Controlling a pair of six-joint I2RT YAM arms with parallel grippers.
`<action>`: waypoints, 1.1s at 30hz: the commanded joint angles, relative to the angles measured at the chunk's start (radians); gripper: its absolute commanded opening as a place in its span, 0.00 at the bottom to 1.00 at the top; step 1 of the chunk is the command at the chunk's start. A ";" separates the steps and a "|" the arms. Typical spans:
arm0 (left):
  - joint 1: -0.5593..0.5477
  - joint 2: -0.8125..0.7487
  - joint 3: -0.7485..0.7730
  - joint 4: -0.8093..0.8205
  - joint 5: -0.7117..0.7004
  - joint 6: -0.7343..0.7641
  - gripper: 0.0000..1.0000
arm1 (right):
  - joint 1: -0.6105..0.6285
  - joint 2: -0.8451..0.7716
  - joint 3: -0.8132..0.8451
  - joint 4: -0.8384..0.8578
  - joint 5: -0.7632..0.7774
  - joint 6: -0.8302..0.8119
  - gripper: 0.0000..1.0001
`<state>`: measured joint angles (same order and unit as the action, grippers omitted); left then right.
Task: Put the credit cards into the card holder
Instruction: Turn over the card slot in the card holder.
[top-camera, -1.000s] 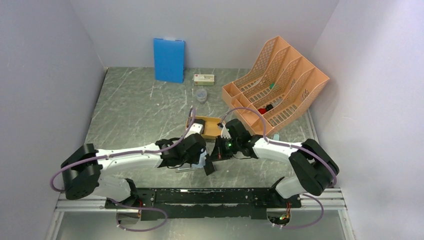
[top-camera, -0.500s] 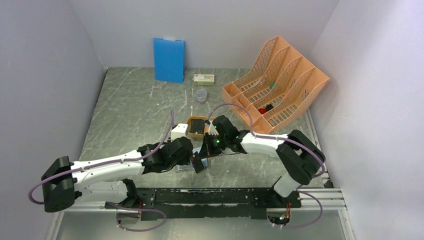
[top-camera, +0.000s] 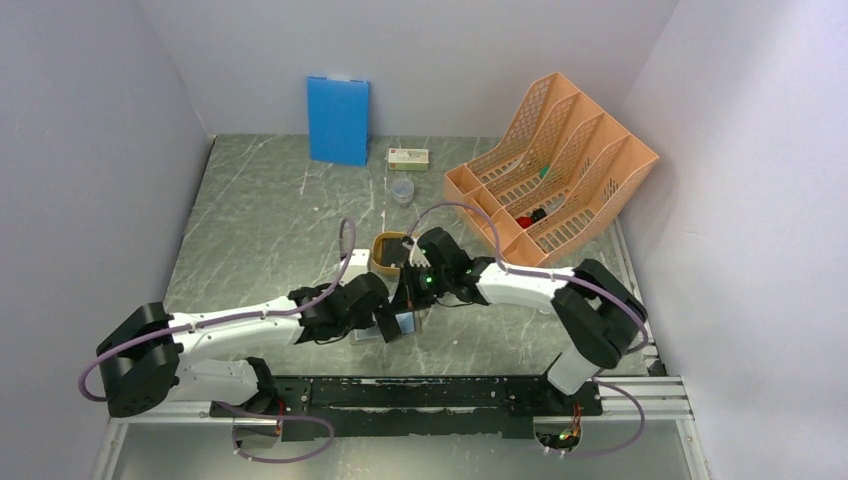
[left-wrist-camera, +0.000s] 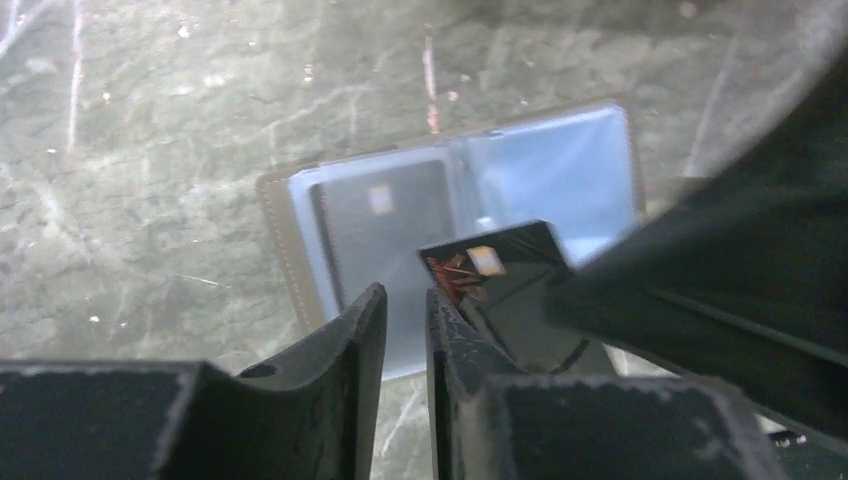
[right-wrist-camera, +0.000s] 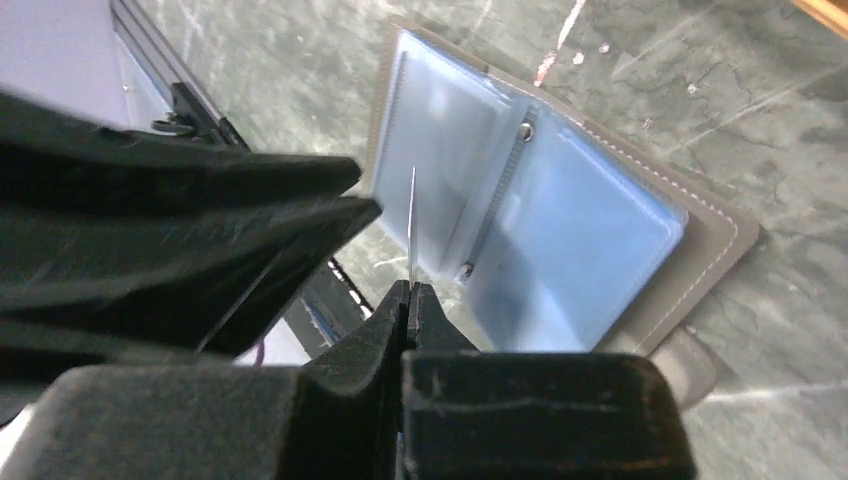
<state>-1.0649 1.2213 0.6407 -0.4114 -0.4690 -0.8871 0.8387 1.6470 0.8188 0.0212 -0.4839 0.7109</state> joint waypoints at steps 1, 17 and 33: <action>0.048 -0.031 -0.034 0.007 -0.027 -0.053 0.24 | -0.024 -0.124 -0.043 -0.017 0.058 0.002 0.00; 0.233 -0.101 -0.172 -0.033 0.058 -0.144 0.12 | -0.100 -0.022 -0.078 0.107 -0.035 0.100 0.00; 0.251 -0.051 -0.197 0.024 0.117 -0.125 0.10 | -0.098 0.028 -0.081 0.138 -0.069 0.109 0.00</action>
<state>-0.8207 1.1545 0.4664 -0.4068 -0.3893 -1.0103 0.7391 1.6573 0.7326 0.1295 -0.5301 0.8104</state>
